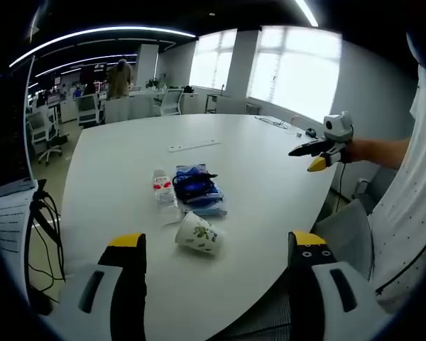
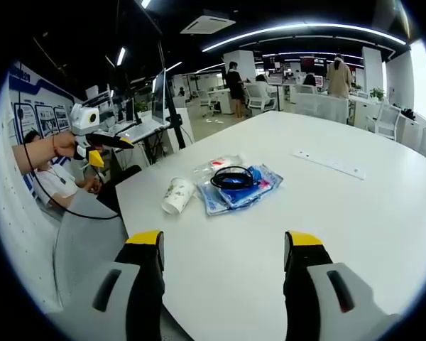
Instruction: Arrange the tabletop items into an orderly group along one side of the table until the central work area is clear of visible clutter.
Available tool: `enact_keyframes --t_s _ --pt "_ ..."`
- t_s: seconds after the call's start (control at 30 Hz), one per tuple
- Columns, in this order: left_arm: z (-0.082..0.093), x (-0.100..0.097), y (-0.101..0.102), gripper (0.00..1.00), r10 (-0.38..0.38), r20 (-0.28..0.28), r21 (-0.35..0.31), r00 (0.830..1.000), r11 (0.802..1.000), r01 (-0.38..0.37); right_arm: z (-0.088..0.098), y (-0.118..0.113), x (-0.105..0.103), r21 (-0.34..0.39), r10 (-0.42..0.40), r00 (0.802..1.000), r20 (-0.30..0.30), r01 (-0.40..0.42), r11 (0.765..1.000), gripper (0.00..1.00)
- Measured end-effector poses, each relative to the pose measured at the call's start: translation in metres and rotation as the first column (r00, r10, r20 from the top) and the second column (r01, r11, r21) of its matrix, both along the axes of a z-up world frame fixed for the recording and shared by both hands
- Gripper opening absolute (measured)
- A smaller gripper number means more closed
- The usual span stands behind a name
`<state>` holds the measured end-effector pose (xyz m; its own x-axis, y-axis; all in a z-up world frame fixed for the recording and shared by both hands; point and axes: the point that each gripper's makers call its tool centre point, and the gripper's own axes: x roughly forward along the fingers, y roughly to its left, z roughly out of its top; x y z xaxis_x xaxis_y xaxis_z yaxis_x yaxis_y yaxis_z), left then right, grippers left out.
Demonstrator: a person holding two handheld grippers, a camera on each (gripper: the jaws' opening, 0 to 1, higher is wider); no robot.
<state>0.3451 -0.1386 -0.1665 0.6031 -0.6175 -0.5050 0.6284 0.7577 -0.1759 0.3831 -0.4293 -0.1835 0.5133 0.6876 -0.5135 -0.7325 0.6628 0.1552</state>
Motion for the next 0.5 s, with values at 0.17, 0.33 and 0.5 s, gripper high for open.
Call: enact_keyframes --t_s 0.17,0.33,0.5 --pt "0.0004 0.0008 -0.0006 0.84 0.001 -0.001 -0.003 1.000 1.000 -0.001 -0.0001 -0.0004 0.0010 0.001 -0.004 1.000 -0.001 0.004 1.000 0.67" --pt "0.0009 0.0040 -0.0009 0.84 0.001 0.001 -0.006 1.000 1.000 -0.001 0.0000 -0.0006 0.0037 -0.001 -0.004 1.000 0.001 0.004 1.000 0.67" --pt "0.0015 0.0079 -0.0016 0.83 0.000 0.005 -0.006 1.000 1.000 0.000 0.0004 -0.0002 0.0078 -0.002 -0.002 1.000 0.002 0.002 1.000 0.66"
